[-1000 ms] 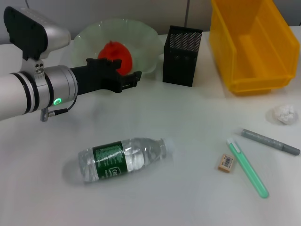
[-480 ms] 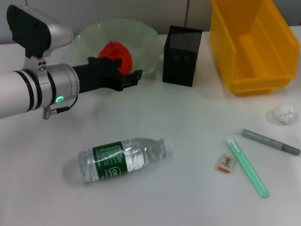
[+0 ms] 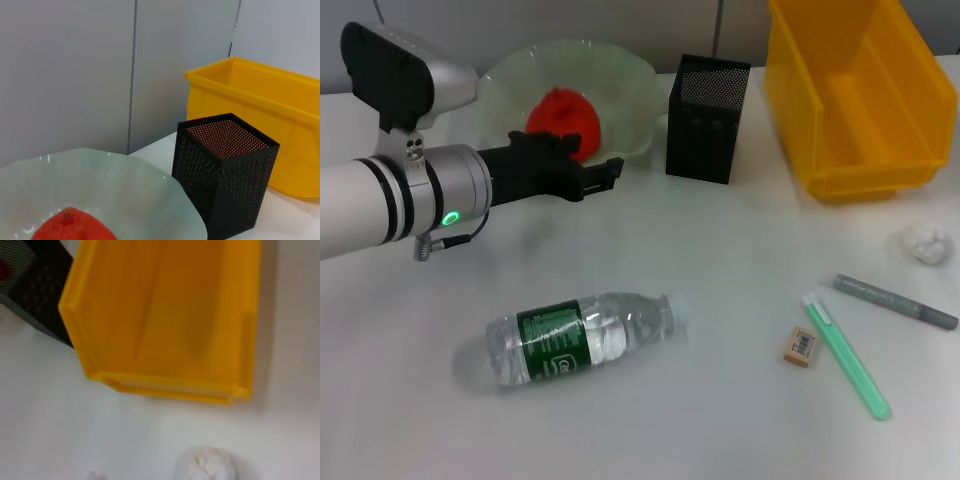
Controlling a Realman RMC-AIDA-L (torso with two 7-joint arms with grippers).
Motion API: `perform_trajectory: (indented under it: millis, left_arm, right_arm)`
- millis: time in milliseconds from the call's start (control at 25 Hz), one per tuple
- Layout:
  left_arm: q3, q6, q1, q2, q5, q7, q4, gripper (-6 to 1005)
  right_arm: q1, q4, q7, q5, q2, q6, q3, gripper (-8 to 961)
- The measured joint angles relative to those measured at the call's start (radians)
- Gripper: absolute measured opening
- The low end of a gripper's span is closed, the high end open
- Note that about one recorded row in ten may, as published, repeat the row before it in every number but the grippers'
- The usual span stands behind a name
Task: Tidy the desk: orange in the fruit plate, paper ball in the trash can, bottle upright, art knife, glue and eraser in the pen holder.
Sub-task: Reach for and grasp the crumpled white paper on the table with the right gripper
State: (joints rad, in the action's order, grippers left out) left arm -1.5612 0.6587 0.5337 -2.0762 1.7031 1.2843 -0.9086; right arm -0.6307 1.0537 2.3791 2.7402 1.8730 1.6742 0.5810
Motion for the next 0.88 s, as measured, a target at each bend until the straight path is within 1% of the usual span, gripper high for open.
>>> perform_trajectory:
  millis: [280, 400, 640, 880]
  left_arm:
    - [-0.002, 0.002, -0.01, 0.005, -0.124, 0.084, 0.017, 661]
    - [-0.002, 0.004, -0.01, 0.006, -0.13, 0.088, 0.021, 661]
    - [-0.002, 0.007, -0.006, 0.007, -0.13, 0.089, 0.032, 661]
    - [-0.002, 0.013, -0.002, 0.007, -0.131, 0.097, 0.037, 661]
  right_arm:
    - [-0.032, -0.047, -0.005, -0.004, 0.003, -0.035, 0.007, 752]
    - [-0.043, -0.074, -0.006, 0.0, 0.002, -0.046, 0.019, 752]
    - [-0.052, -0.133, -0.002, 0.0, 0.003, -0.082, 0.082, 753]
    - [-0.055, -0.159, -0.001, 0.0, 0.006, -0.104, 0.094, 752]
